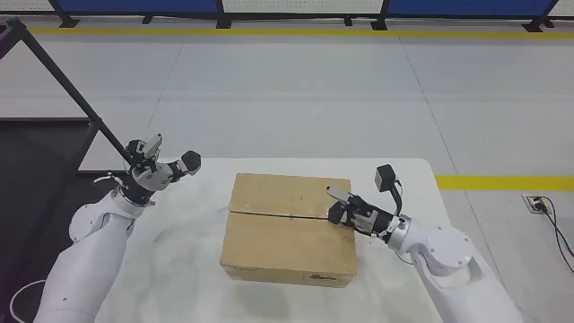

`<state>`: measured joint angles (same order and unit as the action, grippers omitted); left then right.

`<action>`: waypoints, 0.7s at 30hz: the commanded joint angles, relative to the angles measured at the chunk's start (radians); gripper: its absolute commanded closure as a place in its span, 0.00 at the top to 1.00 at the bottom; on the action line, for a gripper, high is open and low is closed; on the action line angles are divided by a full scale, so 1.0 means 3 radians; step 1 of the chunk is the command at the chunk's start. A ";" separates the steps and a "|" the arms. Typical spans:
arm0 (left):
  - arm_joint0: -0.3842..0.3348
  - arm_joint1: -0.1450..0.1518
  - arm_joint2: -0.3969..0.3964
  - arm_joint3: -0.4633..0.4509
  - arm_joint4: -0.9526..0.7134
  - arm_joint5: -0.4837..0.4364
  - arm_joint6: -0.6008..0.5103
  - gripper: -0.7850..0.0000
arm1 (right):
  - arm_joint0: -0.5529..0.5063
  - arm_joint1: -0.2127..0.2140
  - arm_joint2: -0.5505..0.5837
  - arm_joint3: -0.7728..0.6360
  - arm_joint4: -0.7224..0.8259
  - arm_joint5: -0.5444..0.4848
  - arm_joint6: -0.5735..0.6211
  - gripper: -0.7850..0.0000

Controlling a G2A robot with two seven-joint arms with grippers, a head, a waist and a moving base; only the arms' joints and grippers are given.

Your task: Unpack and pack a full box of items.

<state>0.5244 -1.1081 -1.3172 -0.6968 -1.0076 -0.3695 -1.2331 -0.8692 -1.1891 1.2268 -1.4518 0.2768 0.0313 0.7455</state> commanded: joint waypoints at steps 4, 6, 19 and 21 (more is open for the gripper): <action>0.0093 0.0022 -0.0067 -0.0100 -0.0010 0.0051 0.0061 1.00 | 0.0028 -0.0003 -0.0023 0.0051 0.0002 0.0018 0.0021 1.00; 0.0093 0.0022 -0.0067 -0.0100 -0.0010 0.0051 0.0061 1.00 | 0.0019 0.0000 -0.0024 0.0058 -0.0001 0.0019 0.0052 1.00; 0.0212 0.0033 -0.0122 -0.0249 0.0046 -0.0072 0.0295 1.00 | -0.0071 0.0014 -0.0007 -0.0030 -0.0032 -0.0176 0.0128 1.00; 0.0335 0.0047 -0.0161 -0.0384 0.0200 -0.0261 0.0551 1.00 | -0.0071 0.0014 -0.0007 -0.0030 -0.0032 -0.0176 0.0128 1.00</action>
<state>0.6018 -1.0963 -1.3577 -0.7892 -0.9739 -0.4086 -1.1234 -0.8904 -1.1847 1.2248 -1.4608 0.2669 -0.0217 0.7840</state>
